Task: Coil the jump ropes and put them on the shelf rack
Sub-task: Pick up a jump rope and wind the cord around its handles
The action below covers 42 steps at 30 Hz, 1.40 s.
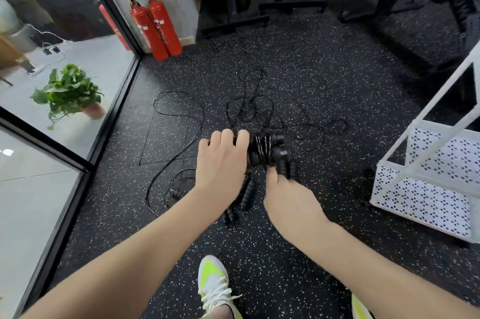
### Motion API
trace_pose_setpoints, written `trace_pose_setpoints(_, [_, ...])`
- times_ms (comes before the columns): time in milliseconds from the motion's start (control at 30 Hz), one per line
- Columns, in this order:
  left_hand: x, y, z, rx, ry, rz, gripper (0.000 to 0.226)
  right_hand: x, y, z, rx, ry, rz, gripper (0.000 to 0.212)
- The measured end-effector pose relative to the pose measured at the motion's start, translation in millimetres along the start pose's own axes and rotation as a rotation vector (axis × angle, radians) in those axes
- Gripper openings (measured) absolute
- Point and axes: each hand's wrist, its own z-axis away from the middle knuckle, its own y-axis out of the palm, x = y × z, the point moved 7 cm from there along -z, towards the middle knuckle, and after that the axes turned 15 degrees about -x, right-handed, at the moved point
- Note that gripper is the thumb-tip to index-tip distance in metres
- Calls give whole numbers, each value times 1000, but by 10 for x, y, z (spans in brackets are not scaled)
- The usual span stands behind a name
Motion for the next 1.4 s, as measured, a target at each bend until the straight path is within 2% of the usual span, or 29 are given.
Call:
trace_pose_setpoints(33, [-17, 67, 25, 40, -33, -15, 53, 56, -39, 25, -19, -5, -12, 68])
trace_pose_setpoints(100, [-68, 213, 102, 114, -61, -38, 45, 78, -105, 34, -116, -47, -44, 48])
trace_pose_setpoints(200, [-165, 375, 232, 165, -66, -51, 44, -8, -90, -4, -102, -154, -100, 25])
trace_pose_setpoints(300, [-279, 580, 370, 277, -109, 20, 55, 17, 81, 43, 35, -351, -81, 14])
trace_pose_setpoints(367, [-362, 701, 412, 322, -112, 55, 62, 51, 168, 74, 61, -344, -83, 11])
trace_pose_setpoints(433, [-405, 769, 408, 315, -86, 52, 66, -10, 236, 90, 21, -267, -155, 19])
trace_pose_setpoints(500, [-424, 815, 439, 274, -40, 45, 61, -81, 218, 76, 16, -260, -180, 3])
trace_pose_setpoints(567, [-471, 825, 489, 204, 43, 73, 46, -192, 152, 14, 43, -251, -211, 16])
trace_pose_setpoints(633, [-565, 838, 562, 110, 164, 102, 36, -281, 76, -64, 41, -254, -219, 20])
trace_pose_setpoints(800, [-723, 778, 723, 47, 359, 204, 50, -451, 32, -183, 124, -240, -235, 18])
trace_pose_setpoints(933, [-666, 672, 769, -9, 380, 276, 42, -527, 111, -181, 159, -283, -321, 20])
trace_pose_setpoints(1033, [-557, 576, 775, -42, 396, 342, 39, -487, 59, -177, 89, -318, -304, 21])
trace_pose_setpoints(1167, [-516, 435, 791, -48, 416, 473, 45, -557, 147, -190, 128, -259, -270, 27])
trace_pose_setpoints(1233, [-494, 380, 797, -86, 397, 519, 41, -535, 212, -164, 135, -252, -292, 27])
trace_pose_setpoints(1333, [-430, 329, 816, -151, 332, 585, 33, -535, 308, -100, 186, -162, -492, 23])
trace_pose_setpoints(1400, [-391, 295, 822, -177, 254, 624, 33, -565, 333, -35, 244, -104, -598, 35])
